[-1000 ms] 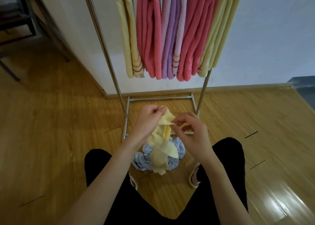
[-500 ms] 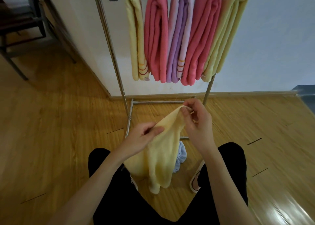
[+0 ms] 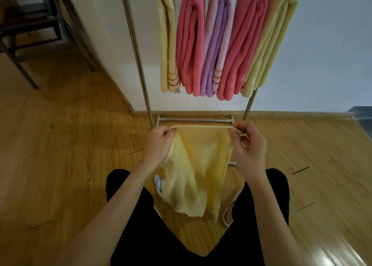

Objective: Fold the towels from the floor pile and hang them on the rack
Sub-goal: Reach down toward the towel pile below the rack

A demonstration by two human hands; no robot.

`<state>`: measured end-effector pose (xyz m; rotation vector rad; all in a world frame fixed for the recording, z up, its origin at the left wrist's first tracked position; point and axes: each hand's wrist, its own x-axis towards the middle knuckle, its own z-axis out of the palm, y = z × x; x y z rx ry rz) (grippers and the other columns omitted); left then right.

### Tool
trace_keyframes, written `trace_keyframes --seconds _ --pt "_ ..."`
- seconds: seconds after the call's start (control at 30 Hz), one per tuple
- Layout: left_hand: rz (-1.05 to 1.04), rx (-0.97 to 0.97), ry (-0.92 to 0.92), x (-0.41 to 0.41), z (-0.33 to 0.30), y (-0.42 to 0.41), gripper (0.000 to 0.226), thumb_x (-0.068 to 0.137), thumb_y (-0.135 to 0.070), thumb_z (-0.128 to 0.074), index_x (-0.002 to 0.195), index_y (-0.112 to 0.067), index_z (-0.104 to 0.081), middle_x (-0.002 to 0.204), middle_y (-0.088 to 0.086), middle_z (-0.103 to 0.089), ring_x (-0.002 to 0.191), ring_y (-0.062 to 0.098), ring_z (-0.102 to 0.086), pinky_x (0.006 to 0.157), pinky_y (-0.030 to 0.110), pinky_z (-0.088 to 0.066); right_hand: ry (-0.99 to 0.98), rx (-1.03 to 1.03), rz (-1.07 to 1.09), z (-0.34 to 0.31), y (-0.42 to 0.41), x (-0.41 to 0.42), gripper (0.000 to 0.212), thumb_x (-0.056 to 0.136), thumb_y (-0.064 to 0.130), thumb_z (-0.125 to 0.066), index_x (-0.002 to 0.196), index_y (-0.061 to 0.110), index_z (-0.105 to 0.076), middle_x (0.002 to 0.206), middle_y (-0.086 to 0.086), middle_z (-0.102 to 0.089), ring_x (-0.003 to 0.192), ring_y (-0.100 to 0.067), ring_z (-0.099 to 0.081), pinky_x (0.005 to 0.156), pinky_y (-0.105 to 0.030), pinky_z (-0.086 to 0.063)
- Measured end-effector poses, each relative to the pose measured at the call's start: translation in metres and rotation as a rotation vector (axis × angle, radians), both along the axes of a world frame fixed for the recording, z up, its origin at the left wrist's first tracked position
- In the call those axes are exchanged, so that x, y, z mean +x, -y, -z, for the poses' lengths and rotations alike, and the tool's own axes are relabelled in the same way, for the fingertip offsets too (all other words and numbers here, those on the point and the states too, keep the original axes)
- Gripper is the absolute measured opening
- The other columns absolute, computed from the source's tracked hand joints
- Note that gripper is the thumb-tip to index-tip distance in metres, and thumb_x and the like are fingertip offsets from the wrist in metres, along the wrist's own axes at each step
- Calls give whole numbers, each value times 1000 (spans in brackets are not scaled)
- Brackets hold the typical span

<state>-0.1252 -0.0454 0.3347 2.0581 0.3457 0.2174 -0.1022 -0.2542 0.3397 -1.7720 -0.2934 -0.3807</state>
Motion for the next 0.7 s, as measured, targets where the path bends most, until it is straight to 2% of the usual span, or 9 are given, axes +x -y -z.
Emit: trace_keyframes --seconds 0.1,0.2,0.3,0.37,0.4,0.47,0.57,0.63,0.7 --pt "-117 -93 103 9 -10 7 35 94 -13 -47 59 -9 -43 55 6 -34 52 18 -34 51 29 -25 -8 -47 -16 5 7 -4 13 86 1 -64 88 14 -62 79 5 -63 73 -14 -63 66 -27 -52" --pt "-217 -210 139 17 -15 14 36 92 -12 -46 56 -10 -43 54 6 -37 54 22 -39 51 33 -28 37 -103 -29 7 7 -9 14 85 0 -64 88 14 -60 81 6 -62 76 -9 -60 69 -23 -51" --pt "-262 -291 166 21 -16 20 33 93 -11 -45 66 7 -53 60 12 -45 57 28 -49 50 43 -42 95 -176 -75 9 5 -14 19 87 -4 -59 84 14 -55 82 4 -57 76 -8 -55 66 -18 -45" --pt "-287 -326 174 20 -17 24 31 93 -12 -44 76 12 -55 65 14 -50 62 31 -56 54 53 -50 116 -258 -130 14 6 -15 24 85 -11 -55 81 13 -61 86 1 -56 76 -7 -54 64 -17 -44" --pt "-306 -344 181 20 -16 26 30 93 -11 -44 78 13 -55 66 14 -51 63 32 -58 56 54 -51 114 -293 -158 17 6 -16 26 83 -12 -56 80 12 -65 87 0 -56 76 -8 -54 63 -19 -46" --pt "-335 -373 196 17 -19 29 28 92 -11 -45 78 11 -55 68 16 -53 67 39 -61 60 52 -53 97 -351 -197 24 5 -16 28 84 -12 -58 83 13 -71 87 1 -57 75 -12 -56 63 -27 -49" --pt "-349 -383 206 14 -22 34 25 91 -11 -45 75 2 -59 72 20 -57 78 45 -63 66 58 -55 35 -410 -232 32 3 -17 29 85 -10 -57 91 13 -73 88 4 -57 76 -15 -59 65 -36 -52" --pt "-358 -370 202 12 -25 37 24 92 -13 -46 76 -5 -61 77 23 -62 79 41 -65 67 58 -55 -14 -412 -271 34 2 -18 31 81 -11 -56 93 12 -73 89 4 -57 78 -15 -59 67 -36 -53" --pt "-373 -366 198 10 -26 38 23 93 -15 -46 78 -8 -62 83 22 -64 80 37 -66 68 57 -56 -71 -399 -333 32 0 -22 30 73 -3 -55 92 11 -74 90 6 -57 81 -12 -59 69 -31 -54"
